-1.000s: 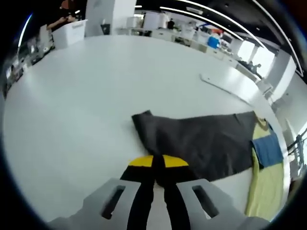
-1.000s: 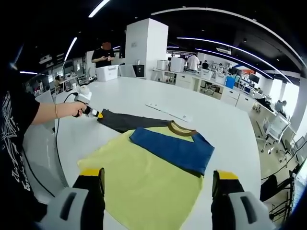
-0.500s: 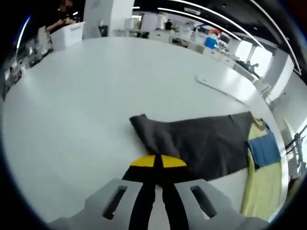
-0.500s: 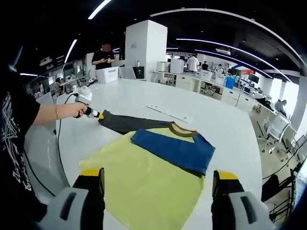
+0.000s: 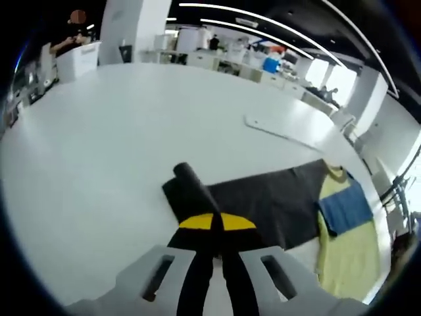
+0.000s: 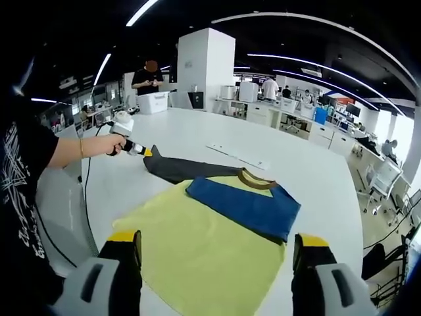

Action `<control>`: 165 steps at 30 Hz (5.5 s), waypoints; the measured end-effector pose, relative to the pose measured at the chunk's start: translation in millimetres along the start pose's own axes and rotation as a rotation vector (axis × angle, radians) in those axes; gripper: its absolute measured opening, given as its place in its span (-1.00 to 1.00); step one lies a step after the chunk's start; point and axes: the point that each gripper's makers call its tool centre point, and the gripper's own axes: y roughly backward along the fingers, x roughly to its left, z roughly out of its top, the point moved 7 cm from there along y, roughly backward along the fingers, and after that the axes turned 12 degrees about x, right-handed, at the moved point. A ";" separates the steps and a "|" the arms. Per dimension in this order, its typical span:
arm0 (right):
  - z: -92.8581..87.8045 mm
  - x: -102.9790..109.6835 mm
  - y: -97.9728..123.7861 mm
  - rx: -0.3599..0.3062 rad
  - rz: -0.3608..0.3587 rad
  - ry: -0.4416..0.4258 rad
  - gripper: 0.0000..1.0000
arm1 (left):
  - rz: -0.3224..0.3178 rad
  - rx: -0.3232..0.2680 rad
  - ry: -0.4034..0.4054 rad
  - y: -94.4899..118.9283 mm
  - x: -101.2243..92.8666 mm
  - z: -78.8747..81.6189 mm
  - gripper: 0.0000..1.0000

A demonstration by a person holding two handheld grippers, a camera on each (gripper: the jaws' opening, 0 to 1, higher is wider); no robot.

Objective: Fold the garment on the visible template until the final outline fits inside the template.

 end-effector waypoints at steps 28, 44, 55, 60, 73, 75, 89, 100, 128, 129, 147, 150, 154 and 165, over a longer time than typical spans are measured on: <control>-7.4 1.8 5.1 -0.017 0.033 0.015 0.96 | -0.172 -0.062 -0.084 9.6 -88.5 35.5 -1.00; -14.8 -2.7 9.1 -0.016 0.024 0.008 0.95 | -0.278 -0.083 -0.136 13.4 -152.4 50.9 -1.00; -19.9 -3.1 9.8 -0.015 0.021 0.001 0.95 | -0.335 -0.076 -0.201 14.0 -191.7 48.5 -1.00; -22.5 -2.1 9.7 -0.013 0.023 -0.001 0.95 | -0.352 -0.063 -0.237 8.4 -210.1 47.3 -1.00; -30.8 -9.8 6.6 -0.006 0.015 -0.034 0.95 | -0.403 -0.037 -0.357 -2.7 -257.2 35.9 -1.00; -32.7 -9.8 4.8 -0.003 0.018 -0.040 0.95 | -0.409 -0.024 -0.374 -7.0 -263.3 33.7 -1.00; -33.8 -6.6 -1.6 0.021 0.025 -0.042 0.95 | -0.451 0.046 -0.483 -20.8 -299.8 10.8 -1.00; -40.0 -8.8 -3.5 0.036 0.025 -0.052 0.95 | -0.479 0.086 -0.537 -28.7 -319.0 -12.5 -1.00; -57.0 -16.1 -10.0 0.066 0.014 -0.094 0.94 | -0.535 0.172 -0.598 -87.5 -338.6 -66.7 -1.00; -57.4 -16.4 -10.3 0.067 0.015 -0.095 0.94 | -0.537 0.172 -0.597 -88.1 -338.7 -67.3 -1.00; -56.9 -22.0 -13.9 0.065 0.005 -0.107 0.94 | -0.572 0.186 -0.681 -87.1 -341.7 -82.3 -0.66; -57.0 -22.2 -14.0 0.068 0.003 -0.105 0.93 | -0.570 0.113 -0.721 -75.9 -343.9 -71.1 -0.60; -56.2 -22.0 -14.4 0.062 0.003 -0.112 0.93 | -0.537 0.094 -0.649 -68.0 -336.3 -56.1 -0.57; -48.1 -18.7 -14.5 0.009 0.030 -0.114 0.98 | -0.368 0.063 -0.713 -80.2 -302.9 -40.9 -0.48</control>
